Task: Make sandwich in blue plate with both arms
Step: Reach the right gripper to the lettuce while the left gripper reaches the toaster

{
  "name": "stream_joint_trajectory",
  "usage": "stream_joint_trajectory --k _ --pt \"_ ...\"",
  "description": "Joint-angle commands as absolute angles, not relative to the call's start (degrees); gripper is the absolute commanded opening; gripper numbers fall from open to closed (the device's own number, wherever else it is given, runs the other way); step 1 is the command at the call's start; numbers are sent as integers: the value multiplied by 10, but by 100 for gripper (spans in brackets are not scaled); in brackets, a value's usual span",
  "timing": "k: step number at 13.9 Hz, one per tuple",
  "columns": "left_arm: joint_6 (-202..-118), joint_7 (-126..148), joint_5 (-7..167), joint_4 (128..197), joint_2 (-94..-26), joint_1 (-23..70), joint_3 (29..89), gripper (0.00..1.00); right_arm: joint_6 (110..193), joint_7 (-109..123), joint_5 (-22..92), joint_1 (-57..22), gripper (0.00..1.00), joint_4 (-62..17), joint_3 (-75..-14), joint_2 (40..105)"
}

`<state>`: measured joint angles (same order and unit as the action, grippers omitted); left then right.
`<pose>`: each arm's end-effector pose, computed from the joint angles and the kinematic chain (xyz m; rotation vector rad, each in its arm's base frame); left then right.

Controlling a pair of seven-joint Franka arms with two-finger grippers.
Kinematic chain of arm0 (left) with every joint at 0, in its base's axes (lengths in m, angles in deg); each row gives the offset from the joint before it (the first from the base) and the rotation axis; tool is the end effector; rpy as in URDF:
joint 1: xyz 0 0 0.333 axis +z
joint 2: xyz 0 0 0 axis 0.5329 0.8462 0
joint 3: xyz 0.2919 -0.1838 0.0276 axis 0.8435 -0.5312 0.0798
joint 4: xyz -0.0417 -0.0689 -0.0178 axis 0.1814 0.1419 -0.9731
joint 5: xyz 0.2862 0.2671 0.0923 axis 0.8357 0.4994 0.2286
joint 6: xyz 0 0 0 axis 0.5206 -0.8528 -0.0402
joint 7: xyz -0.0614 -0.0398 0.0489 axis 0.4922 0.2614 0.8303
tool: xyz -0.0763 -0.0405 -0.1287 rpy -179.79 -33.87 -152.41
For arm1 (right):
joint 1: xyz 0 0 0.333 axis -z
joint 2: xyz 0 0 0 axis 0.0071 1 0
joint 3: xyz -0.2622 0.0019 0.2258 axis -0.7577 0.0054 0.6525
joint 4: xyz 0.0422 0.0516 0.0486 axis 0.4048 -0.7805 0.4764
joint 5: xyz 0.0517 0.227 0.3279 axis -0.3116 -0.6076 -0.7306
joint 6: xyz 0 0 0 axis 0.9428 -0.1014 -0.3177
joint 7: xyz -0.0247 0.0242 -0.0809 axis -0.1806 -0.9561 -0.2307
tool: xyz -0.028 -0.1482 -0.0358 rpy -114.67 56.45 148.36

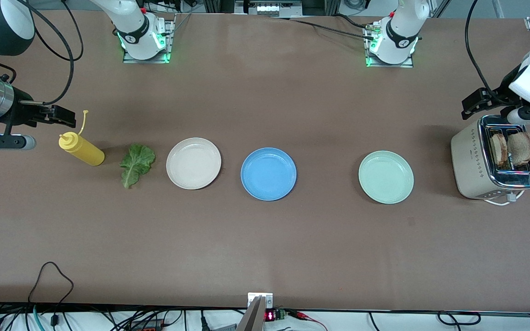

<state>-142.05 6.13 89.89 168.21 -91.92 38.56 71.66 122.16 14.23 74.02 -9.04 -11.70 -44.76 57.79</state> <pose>0.5329 0.0043 0.5512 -3.1191 -0.0588 -0.0025 0.5912 0.0273 0.5356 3.0712 0.0173 -0.2710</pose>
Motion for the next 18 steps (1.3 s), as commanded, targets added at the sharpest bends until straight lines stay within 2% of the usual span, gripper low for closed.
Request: stream_joint_trajectory --k 1,5,12,18 --pt "-1424 66 888 1695 -932 385 718 100 1223 146 743 -88 100 -129 -443 566" --pt "-1429 47 895 1687 -890 397 730 100 1223 144 743 -81 100 -129 -444 566" --pt "-1498 -92 944 1685 -773 507 731 100 1228 144 740 -79 100 -127 -443 578" --pt "-1526 -148 950 1685 -728 550 729 100 1210 137 743 -87 100 -125 -438 610"
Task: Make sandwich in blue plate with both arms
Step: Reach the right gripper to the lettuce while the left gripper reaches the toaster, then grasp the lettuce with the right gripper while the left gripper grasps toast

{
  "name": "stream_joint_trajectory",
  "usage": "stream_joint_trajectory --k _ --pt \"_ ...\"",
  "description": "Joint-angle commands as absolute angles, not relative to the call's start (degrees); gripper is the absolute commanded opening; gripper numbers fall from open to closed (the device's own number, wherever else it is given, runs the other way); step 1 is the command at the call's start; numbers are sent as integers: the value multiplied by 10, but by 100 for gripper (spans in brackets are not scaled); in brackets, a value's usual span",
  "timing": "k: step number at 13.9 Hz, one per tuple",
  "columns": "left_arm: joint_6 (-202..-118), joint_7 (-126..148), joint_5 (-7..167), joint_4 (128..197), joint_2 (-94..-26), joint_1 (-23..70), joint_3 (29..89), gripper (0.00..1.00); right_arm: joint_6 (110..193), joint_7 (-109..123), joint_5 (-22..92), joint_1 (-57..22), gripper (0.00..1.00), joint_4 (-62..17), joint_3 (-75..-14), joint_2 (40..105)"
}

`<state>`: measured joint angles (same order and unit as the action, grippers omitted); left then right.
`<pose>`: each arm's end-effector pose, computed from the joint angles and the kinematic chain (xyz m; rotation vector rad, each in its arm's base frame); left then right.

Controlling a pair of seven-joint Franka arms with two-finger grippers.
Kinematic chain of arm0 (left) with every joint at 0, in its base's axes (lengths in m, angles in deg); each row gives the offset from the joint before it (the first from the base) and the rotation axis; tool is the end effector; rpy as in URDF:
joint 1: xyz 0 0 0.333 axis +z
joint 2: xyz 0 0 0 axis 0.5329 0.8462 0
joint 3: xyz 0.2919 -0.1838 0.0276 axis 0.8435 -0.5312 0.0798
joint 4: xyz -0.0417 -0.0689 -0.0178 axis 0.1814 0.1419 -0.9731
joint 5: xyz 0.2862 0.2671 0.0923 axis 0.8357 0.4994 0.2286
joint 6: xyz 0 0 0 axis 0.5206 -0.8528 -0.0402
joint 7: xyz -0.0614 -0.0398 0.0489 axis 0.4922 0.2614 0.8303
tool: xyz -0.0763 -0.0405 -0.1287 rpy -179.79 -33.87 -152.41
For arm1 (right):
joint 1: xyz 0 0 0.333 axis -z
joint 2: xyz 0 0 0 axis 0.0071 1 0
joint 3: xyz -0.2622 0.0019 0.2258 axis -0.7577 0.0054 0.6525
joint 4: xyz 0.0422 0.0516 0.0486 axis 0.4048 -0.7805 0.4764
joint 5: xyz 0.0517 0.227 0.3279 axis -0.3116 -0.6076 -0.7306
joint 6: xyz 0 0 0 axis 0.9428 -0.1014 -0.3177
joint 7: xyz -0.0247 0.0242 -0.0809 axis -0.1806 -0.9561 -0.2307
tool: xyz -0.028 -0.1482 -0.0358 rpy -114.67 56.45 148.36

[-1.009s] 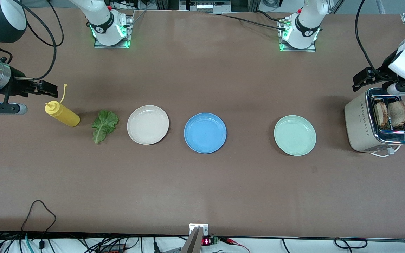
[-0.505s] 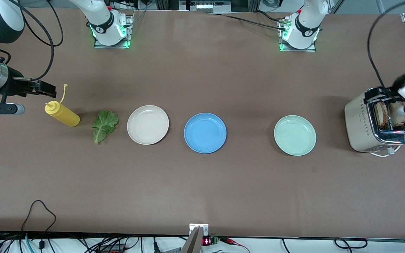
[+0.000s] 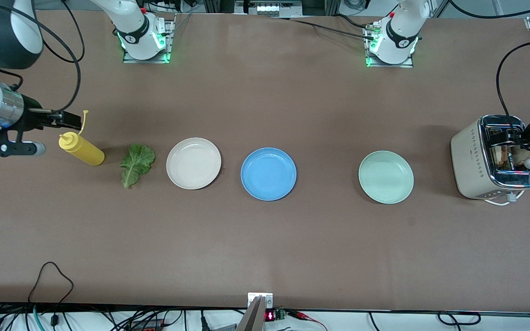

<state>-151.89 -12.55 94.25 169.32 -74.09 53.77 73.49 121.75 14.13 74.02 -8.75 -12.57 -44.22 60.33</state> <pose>0.5668 0.1918 0.3785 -3.1137 0.0376 0.2631 0.5959 0.0305 0.5020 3.0546 0.0276 -0.3721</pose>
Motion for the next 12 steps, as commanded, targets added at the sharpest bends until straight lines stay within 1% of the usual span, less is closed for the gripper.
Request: stream_joint_trajectory --k 1,2,5,6,7,8,9,10,11,12 --pt "-1528 -148 950 1685 -722 552 729 92 1210 139 740 -88 100 -125 -438 622" --pt "-1528 -148 950 1685 -718 554 730 83 1216 141 739 -93 100 -125 -437 634" --pt "-1532 -147 950 1685 -701 561 730 69 1229 151 748 -110 100 -126 -438 646" --pt "-1532 -147 950 1685 -699 564 730 65 1246 151 745 -106 100 -126 -438 653" --pt "-1532 -147 950 1685 -695 565 730 58 1272 151 743 -104 100 -127 -438 662" --pt "-1532 -147 950 1685 -691 569 730 46 1295 151 742 -103 100 -130 -439 672" --pt "-1532 -147 950 1685 -690 571 730 27 1317 152 741 -102 100 -131 -439 682" --pt "-1529 -147 948 1686 -690 574 730 13 1333 152 741 -102 100 -132 -439 689" --pt "-1528 -146 948 1688 -690 575 730 3 1347 153 740 -100 100 -132 -440 696" --pt "-1526 -147 948 1688 -691 576 730 1 1361 161 738 -93 100 -134 -440 704"
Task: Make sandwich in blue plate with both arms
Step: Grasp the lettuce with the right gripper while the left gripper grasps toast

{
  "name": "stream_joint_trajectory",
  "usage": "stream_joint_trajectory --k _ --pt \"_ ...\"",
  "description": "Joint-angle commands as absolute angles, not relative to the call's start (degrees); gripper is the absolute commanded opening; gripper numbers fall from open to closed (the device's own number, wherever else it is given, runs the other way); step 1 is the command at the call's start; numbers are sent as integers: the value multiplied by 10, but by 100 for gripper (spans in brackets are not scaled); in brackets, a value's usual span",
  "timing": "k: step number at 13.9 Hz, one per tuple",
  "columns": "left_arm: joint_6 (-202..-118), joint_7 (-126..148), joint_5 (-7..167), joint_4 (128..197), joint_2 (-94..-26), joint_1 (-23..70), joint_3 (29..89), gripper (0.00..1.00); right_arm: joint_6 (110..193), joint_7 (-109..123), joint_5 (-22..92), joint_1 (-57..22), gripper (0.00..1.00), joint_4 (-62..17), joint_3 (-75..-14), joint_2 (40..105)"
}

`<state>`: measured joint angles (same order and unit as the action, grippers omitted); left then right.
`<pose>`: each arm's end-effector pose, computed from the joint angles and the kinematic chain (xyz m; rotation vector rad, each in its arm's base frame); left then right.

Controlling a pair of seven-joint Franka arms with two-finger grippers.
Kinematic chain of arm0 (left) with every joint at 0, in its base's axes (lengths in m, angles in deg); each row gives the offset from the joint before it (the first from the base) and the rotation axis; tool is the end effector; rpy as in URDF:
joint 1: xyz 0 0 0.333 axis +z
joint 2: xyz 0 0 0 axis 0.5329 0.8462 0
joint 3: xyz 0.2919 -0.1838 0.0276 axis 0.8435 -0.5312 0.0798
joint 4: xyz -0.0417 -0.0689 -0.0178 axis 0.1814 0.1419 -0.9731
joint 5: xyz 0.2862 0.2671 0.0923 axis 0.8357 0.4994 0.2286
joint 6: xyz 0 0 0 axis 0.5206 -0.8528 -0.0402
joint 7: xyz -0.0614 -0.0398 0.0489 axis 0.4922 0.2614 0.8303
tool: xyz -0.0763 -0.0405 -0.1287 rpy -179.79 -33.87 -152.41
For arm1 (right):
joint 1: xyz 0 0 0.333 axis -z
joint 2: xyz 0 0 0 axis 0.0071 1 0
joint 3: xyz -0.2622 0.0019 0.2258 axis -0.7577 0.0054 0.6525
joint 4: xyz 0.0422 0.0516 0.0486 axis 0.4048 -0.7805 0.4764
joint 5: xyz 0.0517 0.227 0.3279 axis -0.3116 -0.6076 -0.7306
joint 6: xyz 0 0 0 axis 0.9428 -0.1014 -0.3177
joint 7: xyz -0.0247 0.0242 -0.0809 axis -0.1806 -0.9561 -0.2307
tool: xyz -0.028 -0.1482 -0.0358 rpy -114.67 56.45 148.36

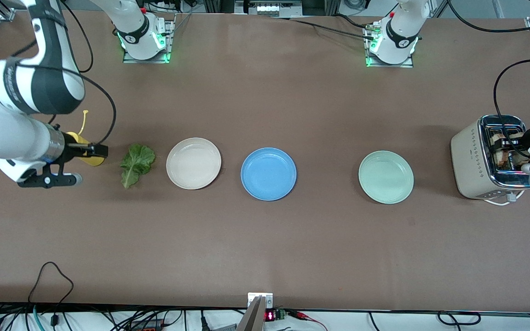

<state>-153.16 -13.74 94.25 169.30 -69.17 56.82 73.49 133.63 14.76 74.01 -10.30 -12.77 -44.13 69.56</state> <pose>0.5611 0.2236 0.3283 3.1037 0.0067 -0.3521 0.6490 0.0548 0.4107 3.0468 0.0687 -0.3012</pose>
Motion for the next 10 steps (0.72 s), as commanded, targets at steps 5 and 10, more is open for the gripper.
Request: stream_joint_trajectory --k 5,10 --pt "-1453 -155 946 1610 -727 576 725 1 1471 219 733 -86 100 -169 -441 747" --pt "-1257 -152 902 1451 -730 571 637 1 1574 237 724 -75 100 -232 -441 773"
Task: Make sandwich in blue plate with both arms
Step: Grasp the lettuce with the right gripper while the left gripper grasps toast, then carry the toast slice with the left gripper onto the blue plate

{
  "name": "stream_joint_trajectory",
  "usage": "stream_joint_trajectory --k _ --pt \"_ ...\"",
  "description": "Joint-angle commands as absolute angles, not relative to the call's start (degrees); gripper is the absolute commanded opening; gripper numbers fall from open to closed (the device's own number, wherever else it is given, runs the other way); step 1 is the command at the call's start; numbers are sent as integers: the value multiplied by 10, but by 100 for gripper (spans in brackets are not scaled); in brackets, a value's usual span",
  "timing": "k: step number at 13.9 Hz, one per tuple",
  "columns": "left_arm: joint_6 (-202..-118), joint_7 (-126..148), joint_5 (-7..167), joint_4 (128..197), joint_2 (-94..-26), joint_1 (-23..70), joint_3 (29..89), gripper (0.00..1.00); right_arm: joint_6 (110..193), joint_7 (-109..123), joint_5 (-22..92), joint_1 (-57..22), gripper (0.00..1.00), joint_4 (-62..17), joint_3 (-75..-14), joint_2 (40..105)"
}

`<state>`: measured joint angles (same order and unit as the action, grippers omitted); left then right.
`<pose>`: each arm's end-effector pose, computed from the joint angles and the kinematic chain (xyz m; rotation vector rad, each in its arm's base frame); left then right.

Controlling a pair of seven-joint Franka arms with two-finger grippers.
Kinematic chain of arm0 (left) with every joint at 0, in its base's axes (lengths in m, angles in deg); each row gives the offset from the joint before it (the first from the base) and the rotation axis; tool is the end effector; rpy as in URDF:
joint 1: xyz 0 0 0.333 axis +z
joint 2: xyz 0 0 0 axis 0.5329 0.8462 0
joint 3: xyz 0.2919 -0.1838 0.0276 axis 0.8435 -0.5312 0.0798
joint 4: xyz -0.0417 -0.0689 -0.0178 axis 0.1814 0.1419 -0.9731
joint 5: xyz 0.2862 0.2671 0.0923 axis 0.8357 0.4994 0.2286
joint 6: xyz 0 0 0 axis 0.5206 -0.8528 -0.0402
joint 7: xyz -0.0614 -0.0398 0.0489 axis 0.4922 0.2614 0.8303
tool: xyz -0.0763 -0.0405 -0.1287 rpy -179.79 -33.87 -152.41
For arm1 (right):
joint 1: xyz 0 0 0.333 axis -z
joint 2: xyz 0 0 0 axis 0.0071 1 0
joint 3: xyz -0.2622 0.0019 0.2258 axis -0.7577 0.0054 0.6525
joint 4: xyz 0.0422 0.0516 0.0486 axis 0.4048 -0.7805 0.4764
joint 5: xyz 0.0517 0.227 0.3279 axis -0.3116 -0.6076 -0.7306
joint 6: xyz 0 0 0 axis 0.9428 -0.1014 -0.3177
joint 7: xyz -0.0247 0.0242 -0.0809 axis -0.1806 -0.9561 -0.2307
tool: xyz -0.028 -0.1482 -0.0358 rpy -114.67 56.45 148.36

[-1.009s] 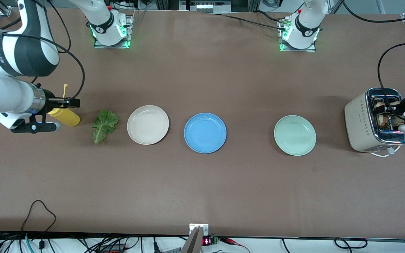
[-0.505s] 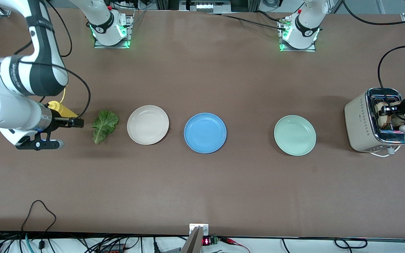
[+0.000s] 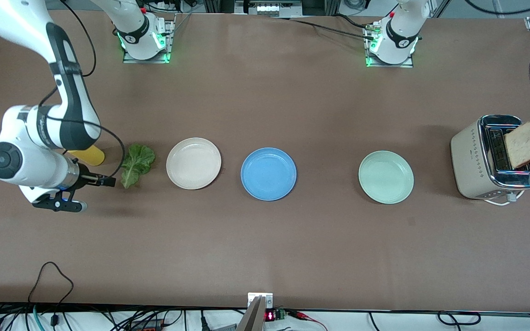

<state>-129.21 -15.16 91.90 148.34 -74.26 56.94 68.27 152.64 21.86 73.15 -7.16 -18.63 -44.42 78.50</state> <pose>0.5801 0.1769 0.5250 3.0867 -0.1114 -0.2741 0.6812 0.0193 0.2811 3.0527 -0.1984 -0.1848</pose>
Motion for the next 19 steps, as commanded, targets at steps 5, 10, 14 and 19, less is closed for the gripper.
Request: stream_joint_trajectory --k 5,10,14,19 --pt "-1284 2 758 1504 -708 564 519 1 1699 295 725 -80 100 -350 -434 749" --pt "-1488 210 709 1557 -626 458 441 0 1762 317 725 -79 100 -403 -420 754" --pt "-1672 257 670 1593 -555 356 441 0 1812 317 726 -78 100 -407 -419 783" --pt "-1829 257 645 1593 -477 276 440 0 1830 316 729 -76 100 -406 -415 806"
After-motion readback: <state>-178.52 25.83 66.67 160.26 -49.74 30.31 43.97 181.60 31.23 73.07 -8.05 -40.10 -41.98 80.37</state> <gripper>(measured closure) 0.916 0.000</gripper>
